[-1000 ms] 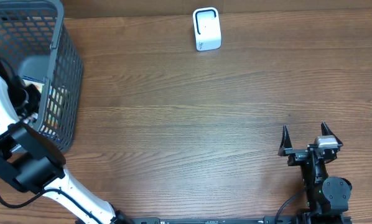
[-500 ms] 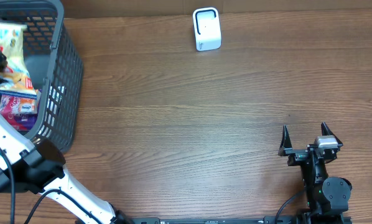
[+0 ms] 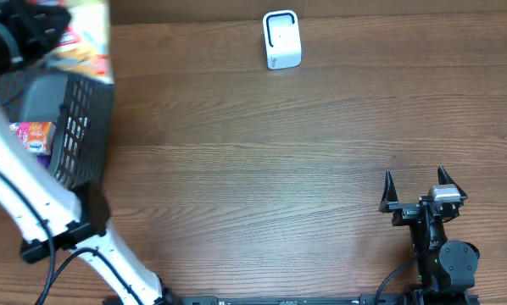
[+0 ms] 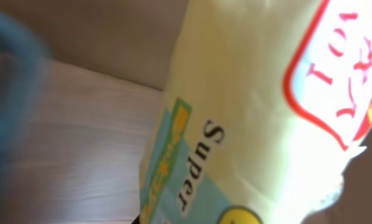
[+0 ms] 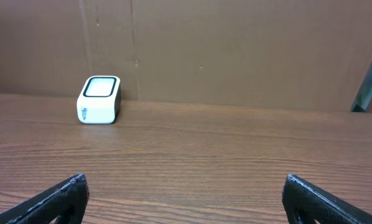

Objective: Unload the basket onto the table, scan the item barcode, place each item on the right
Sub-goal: 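Grasp the yellow snack bag with the left gripper and lift it out, then carry the yellow snack bag forward and drop it near the scanner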

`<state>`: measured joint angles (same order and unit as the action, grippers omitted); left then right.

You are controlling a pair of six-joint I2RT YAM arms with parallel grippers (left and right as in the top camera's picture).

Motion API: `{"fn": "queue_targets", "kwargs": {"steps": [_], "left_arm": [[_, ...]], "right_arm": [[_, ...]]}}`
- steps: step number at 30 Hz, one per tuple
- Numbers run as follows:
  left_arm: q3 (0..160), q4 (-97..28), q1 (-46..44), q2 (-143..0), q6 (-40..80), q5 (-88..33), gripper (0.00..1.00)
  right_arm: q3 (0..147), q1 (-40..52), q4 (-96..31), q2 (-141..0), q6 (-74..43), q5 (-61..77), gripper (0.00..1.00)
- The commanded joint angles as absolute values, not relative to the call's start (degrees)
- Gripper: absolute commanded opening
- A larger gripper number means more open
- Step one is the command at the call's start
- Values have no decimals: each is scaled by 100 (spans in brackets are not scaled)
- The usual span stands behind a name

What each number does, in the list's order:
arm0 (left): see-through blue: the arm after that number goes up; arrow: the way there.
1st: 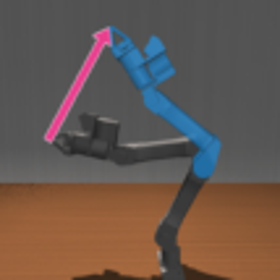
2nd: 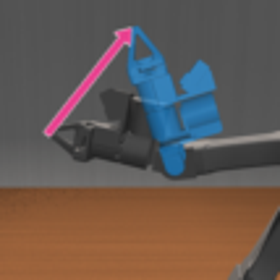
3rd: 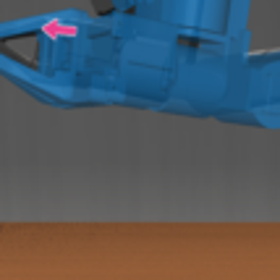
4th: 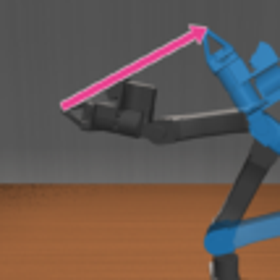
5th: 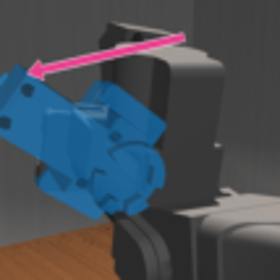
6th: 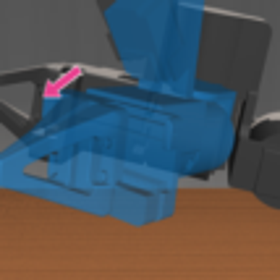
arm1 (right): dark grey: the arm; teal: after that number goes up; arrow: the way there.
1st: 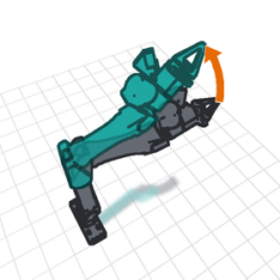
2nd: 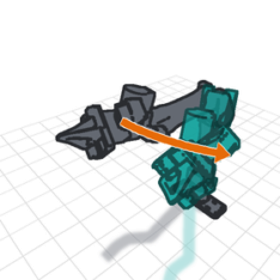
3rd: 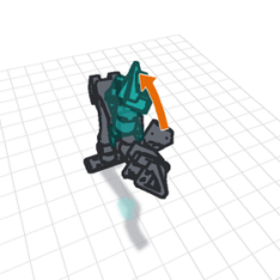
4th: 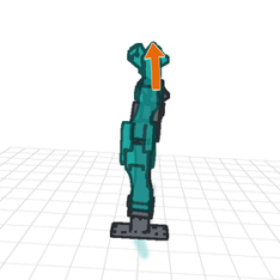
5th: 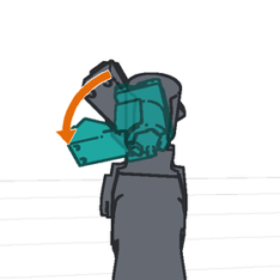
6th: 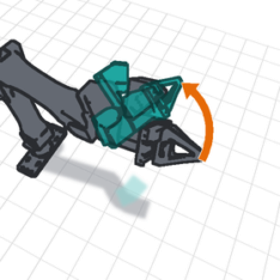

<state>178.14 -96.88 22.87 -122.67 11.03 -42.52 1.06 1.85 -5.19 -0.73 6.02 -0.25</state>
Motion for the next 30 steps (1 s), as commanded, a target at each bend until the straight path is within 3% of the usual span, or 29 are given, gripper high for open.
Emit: {"fn": "queue_targets", "kwargs": {"steps": [1,8,14,28,30], "left_arm": [[17775,-9679,1238,-12140,1160,-4604,4],[16479,-9677,-1026,-12162,1188,-2403,4],[14577,-9277,-2320,-12182,1553,-690,4],[11043,-5964,-3343,-12182,1494,-593,4],[10986,-5800,-3345,-12182,1431,-596,13]], "right_arm": [[47,158,-484,-16,607,-36,100],[47,158,-484,-16,604,-36,100],[47,158,-484,-16,607,-36,100],[47,158,-484,-16,607,-36,100],[47,158,-484,-16,604,-36,100]]}}
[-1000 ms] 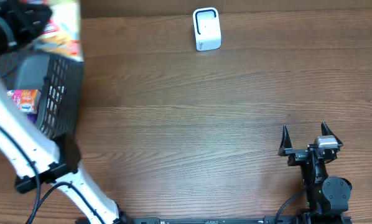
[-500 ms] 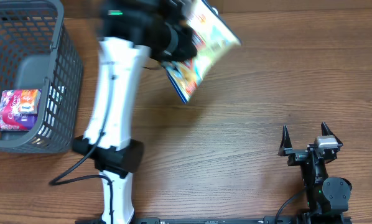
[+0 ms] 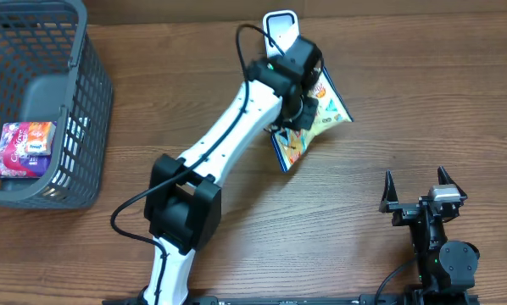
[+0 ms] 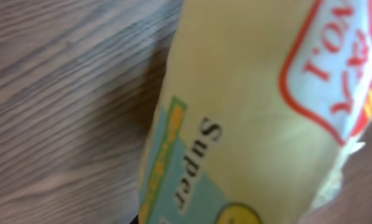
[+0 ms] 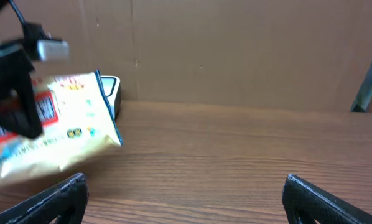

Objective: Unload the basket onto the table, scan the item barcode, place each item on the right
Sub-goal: 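Carry the yellow snack bag forward and drop it near the scanner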

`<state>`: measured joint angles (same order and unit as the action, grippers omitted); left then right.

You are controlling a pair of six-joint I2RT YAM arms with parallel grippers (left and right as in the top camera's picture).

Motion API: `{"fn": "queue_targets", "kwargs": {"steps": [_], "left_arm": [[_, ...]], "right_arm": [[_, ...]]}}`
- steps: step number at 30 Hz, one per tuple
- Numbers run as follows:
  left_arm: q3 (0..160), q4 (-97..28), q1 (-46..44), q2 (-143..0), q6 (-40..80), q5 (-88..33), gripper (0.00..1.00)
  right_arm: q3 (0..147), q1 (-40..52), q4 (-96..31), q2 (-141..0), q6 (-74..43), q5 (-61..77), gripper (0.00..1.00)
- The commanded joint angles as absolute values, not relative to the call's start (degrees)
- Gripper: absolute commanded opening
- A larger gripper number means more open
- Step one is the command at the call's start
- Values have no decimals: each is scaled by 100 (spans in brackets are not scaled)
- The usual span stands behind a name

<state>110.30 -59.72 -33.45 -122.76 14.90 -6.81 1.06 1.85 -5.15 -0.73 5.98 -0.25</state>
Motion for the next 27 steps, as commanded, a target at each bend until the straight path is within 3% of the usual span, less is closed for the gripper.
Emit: {"fn": "queue_targets", "kwargs": {"steps": [1,3,6,10,18,27], "left_arm": [[10986,-5728,-3345,-12182,1431,-596,26],[11010,-5599,-3339,-12182,1345,-596,58],[11155,-5572,-3336,-12180,998,-596,80],[11926,-6005,-3288,-12173,766,-440,84],[15229,-7620,-2722,-12171,998,679,88],[17989,-9358,-515,-12057,1544,884,95]], "right_arm": [[47,158,-484,-16,604,-36,100],[47,158,-484,-16,604,-36,100],[47,158,-484,-16,607,-36,100],[47,158,-484,-16,607,-36,100],[47,158,-484,-16,607,-36,100],[47,158,-484,-16,604,-36,100]]}}
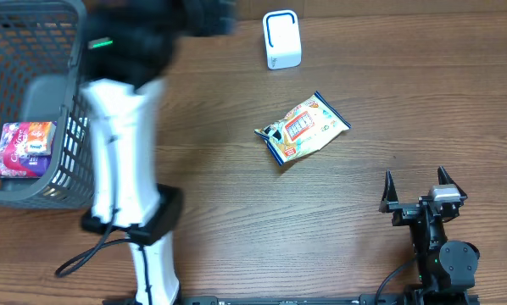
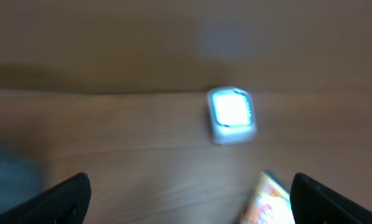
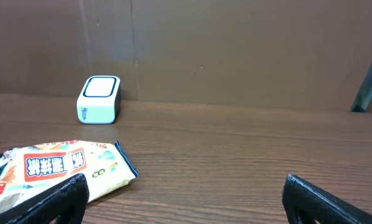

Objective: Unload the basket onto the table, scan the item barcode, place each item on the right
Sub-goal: 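Carry the yellow snack bag forward and drop it near the scanner, then return the left gripper into the basket and grasp the small orange packet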

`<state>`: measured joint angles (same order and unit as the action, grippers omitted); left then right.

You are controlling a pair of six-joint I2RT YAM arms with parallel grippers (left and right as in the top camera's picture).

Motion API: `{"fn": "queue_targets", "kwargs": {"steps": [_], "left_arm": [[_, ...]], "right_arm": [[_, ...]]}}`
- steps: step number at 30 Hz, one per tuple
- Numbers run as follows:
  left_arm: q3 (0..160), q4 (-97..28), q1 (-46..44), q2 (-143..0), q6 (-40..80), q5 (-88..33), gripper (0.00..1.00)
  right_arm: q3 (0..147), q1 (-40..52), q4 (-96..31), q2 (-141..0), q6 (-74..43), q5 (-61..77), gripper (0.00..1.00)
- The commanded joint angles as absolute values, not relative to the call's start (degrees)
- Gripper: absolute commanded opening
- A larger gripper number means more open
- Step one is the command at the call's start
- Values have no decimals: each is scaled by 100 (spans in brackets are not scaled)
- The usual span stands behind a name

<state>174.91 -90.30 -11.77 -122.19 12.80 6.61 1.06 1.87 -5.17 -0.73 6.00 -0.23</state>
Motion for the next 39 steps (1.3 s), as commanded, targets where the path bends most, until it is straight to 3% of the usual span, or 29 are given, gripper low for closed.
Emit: {"fn": "queue_targets", "kwargs": {"steps": [1,8,17,39], "left_arm": [[17994,-9529,-200,-11966,1546,897,96],[17683,-9682,1988,-11369,1520,-62,99],[16097,-9682,3367,-10665,1557,-161,100],[15373,-9679,3938,-11705,1549,189,100]], "right_arm": [[47,158,-484,-16,604,-36,100],[47,158,-484,-16,607,-36,100],[47,158,-484,-16,604,-36,100],[47,158,-484,-16,607,-36,100]]}}
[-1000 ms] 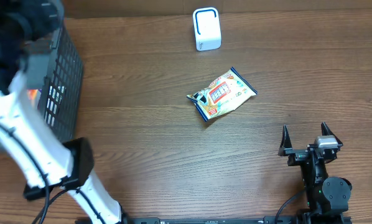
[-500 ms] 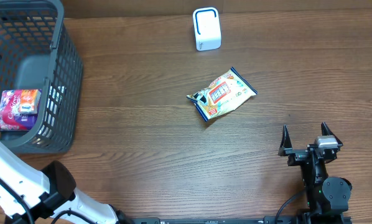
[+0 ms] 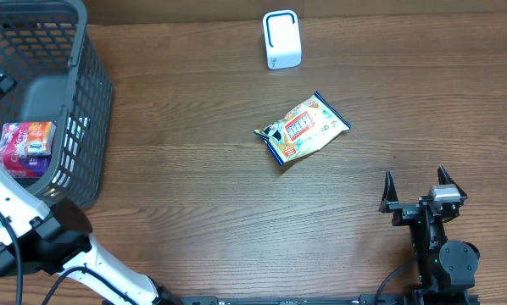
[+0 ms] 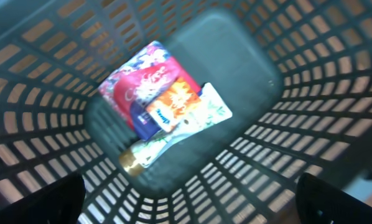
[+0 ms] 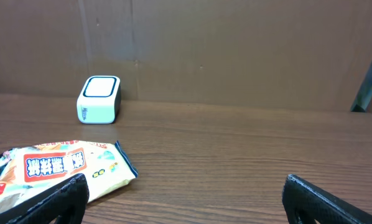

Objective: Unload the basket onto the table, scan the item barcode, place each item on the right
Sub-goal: 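Return the left gripper into the basket and grasp the small orange packet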

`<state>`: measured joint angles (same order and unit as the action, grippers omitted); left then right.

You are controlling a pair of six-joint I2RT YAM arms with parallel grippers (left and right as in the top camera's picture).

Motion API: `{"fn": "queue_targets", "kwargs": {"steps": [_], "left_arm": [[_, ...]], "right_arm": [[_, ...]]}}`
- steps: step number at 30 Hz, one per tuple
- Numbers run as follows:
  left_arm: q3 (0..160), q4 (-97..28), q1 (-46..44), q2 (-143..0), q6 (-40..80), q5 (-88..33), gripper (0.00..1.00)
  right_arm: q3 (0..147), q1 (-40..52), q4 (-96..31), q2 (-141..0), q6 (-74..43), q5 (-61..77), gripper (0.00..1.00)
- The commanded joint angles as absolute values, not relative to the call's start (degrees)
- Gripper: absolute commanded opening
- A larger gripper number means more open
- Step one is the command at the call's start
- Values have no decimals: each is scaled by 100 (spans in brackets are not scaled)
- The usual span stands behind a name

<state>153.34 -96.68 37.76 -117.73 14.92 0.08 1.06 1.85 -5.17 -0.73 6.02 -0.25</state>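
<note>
The white scanner stands at the table's back edge, and the right wrist view shows it too. A yellow snack bag lies flat on the table in front of it, at the lower left of the right wrist view. My left gripper is open high over the grey basket, looking down on a pink packet and a tube in its bottom. My right gripper rests open at the front right, holding nothing.
The basket fills the table's left end, and the pink packet shows through its mesh from overhead. The left arm's white links rise along the left edge. A brown wall stands behind the scanner.
My left gripper was up over the table's back with the scanner in its view; it is now over the basket, looking down into it. The snack bag and right arm have not moved.
My left gripper first held the snack bag up over the basket. Then it held the bag just in front of the scanner. After that the bag lay on the table and the gripper was open and away from it. Now it hangs open over the basket.
</note>
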Motion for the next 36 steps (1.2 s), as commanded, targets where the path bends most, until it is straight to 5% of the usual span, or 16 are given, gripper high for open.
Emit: {"fn": "queue_targets", "kwargs": {"steps": [1,16,21,25,36], "left_arm": [[15371,-9679,3988,-11705,1546,191,100],[14097,-8825,3990,-11799,137,-1498,100],[13915,-8827,3857,-11799,340,-528,100],[13725,-8667,3935,-11799,-471,-1372,100],[12302,-7076,3854,-11926,-368,-150,100]], "right_arm": [[47,158,-484,-16,607,-36,100],[47,158,-484,-16,607,-36,100],[47,158,-484,-16,607,-36,100],[47,158,-484,-16,604,-36,100],[47,158,-484,-16,607,-36,100]]}}
